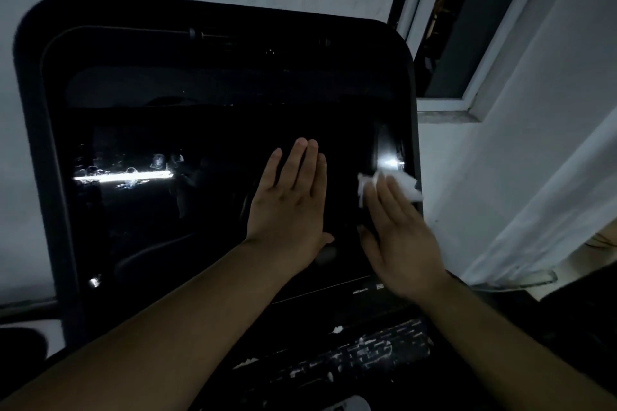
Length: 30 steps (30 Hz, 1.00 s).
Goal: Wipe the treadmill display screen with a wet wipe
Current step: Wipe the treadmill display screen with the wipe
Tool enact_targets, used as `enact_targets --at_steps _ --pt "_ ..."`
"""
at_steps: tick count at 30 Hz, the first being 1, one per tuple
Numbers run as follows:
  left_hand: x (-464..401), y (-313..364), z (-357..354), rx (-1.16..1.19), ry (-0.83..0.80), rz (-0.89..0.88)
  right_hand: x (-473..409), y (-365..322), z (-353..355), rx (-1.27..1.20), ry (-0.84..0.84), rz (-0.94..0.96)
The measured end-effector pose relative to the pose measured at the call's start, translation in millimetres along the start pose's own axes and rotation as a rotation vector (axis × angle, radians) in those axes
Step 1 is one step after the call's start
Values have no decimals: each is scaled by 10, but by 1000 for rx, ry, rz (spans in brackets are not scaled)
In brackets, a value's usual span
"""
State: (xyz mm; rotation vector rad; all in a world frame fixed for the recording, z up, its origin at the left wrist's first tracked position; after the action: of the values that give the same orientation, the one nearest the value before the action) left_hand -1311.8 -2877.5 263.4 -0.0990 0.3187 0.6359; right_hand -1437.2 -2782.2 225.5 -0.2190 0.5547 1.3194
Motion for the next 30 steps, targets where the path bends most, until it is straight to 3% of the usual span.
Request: enact_targets --at_steps 8,19,23,27,30 --pt "-12 -14 -6 4 17 -4 -1042 434 347 -51 10 -149" --pt "-12 -6 -22 -15 10 9 746 -3 -184 -48 -102 -149" --pt "-17 -6 -20 -20 -1 13 817 -186 -238 -74 -91 -205" --pt "-17 -12 -22 -25 -7 11 893 -730 -234 -135 -55 -49" --pt "-18 -14 -17 -40 -11 7 935 -547 -237 -80 -37 -70"
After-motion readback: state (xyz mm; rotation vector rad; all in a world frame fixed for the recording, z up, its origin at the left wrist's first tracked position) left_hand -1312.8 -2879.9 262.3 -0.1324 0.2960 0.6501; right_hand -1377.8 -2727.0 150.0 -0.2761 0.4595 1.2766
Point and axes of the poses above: each hand's wrist, its own x-axis away from the middle knuckle, its own z-axis out of the back of the hand, y = z × x, the point moved 8 cm from there along -x, towards the middle knuckle, and after that the axes turned 12 degrees about x, right-handed, at the moved point
